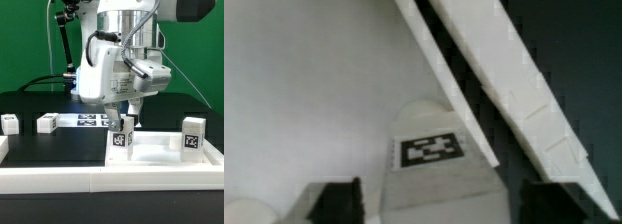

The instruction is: Assemble square table

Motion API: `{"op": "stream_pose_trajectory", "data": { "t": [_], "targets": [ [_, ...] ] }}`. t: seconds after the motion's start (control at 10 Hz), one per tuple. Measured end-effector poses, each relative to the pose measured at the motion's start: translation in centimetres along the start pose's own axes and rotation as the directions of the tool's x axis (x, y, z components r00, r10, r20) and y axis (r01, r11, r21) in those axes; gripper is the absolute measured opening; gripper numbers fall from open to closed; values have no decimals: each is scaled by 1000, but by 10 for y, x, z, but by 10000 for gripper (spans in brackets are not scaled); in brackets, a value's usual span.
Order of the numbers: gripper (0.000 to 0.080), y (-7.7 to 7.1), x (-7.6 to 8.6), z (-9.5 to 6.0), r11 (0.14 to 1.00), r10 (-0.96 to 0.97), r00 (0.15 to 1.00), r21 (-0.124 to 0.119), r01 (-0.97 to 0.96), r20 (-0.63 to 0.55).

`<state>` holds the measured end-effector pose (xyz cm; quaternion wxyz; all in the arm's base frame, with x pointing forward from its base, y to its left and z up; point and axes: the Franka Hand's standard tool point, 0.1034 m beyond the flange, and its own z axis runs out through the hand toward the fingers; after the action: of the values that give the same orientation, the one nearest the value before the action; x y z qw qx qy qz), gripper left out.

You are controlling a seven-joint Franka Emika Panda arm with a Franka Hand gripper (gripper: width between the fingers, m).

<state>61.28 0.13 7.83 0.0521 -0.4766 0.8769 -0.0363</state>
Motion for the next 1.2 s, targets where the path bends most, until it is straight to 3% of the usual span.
{"op": "stream_pose_trajectory", "data": {
  "t": [0.1, 0.5, 1.0, 1.2],
  "targets": [
    [618, 1, -5, -5, 999, -40, 999, -3, 40, 8],
    [648, 15, -27, -27, 995, -104, 993, 14, 103, 48],
    [649, 20, -31, -25, 989, -145, 988, 12, 145, 45],
    [649, 22, -29, -23, 926, -378, 925, 17, 378, 45]
  ]
}}
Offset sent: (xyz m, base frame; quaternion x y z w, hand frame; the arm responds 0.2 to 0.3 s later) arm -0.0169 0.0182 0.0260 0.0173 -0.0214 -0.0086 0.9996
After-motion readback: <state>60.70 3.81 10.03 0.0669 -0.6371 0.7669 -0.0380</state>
